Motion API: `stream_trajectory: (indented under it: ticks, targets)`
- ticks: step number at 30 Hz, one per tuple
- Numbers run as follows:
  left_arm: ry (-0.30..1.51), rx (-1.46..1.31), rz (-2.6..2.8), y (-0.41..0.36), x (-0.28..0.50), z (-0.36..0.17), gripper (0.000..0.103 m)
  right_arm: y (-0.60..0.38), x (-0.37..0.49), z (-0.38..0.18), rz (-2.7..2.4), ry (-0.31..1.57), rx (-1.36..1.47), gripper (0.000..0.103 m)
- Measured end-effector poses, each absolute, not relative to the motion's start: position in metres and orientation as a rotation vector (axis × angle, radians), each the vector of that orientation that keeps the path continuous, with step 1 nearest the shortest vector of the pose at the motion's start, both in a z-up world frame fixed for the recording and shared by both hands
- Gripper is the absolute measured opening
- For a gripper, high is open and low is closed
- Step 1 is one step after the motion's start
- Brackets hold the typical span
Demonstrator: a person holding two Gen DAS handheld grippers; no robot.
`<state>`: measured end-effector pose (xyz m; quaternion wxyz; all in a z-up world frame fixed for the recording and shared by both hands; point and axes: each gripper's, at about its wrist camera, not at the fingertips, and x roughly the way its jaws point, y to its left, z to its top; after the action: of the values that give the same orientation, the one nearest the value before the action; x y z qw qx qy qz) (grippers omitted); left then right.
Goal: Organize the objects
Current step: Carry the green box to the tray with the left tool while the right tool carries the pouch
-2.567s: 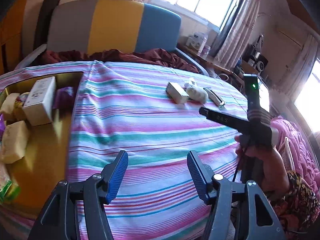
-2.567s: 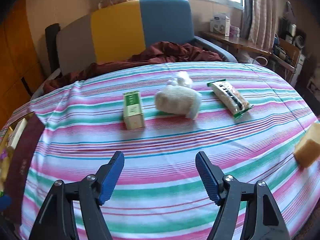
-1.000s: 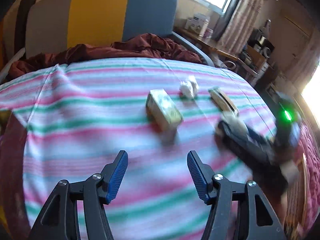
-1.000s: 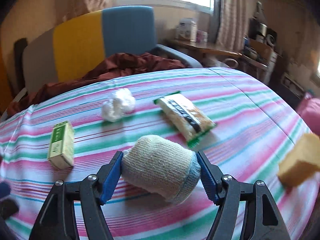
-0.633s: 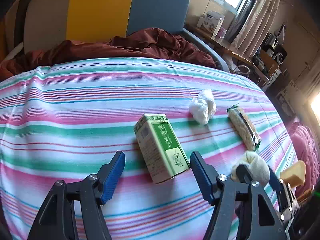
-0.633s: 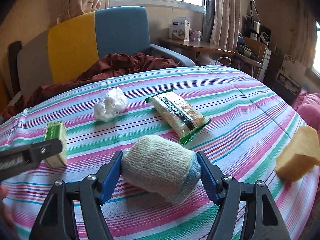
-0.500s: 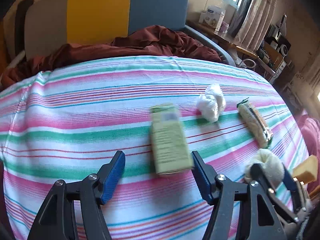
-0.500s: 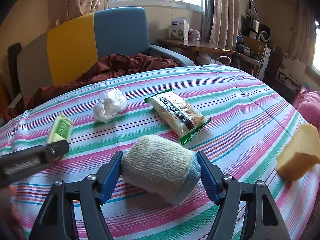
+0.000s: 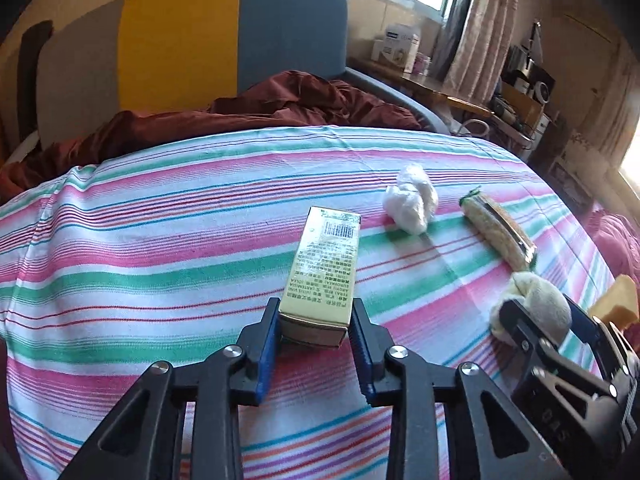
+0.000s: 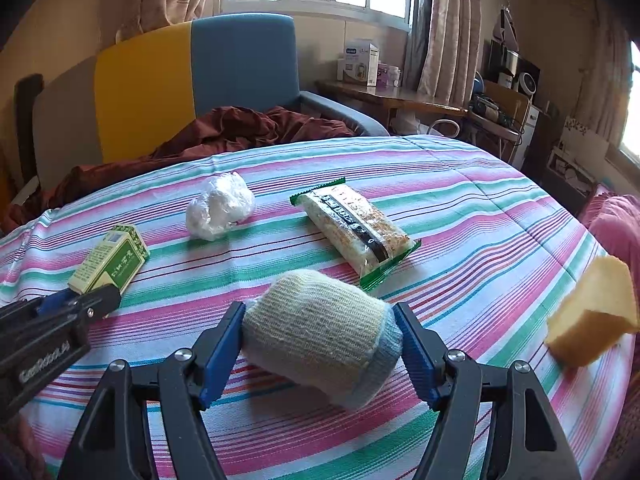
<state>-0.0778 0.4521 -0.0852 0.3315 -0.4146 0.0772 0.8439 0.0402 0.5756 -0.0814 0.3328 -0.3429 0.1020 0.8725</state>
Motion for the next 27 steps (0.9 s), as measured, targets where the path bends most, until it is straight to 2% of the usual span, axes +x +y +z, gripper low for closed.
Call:
stream_trajectory:
  ticks: [11, 20, 25, 27]
  targets:
    - [0.123, -1.084, 2.214, 0.400, -0.065, -0.084, 0.032, 0.555, 0.041, -0.074, 2.277, 0.127, -0.832, 0.073]
    - [0.153, -1.071, 2.224, 0.365, -0.048, -0.083, 0.032, 0.536, 0.033, -0.069, 2.302, -0.001, -0.839, 0.073]
    - [0.160, -1.056, 2.241, 0.351, -0.041, -0.082, 0.032, 0.528, 0.037, -0.063, 2.339, 0.003, -0.846, 0.073]
    - [0.158, -1.049, 2.245, 0.343, -0.038, -0.083, 0.032, 0.522, 0.043, -0.059, 2.364, 0.062, -0.844, 0.073]
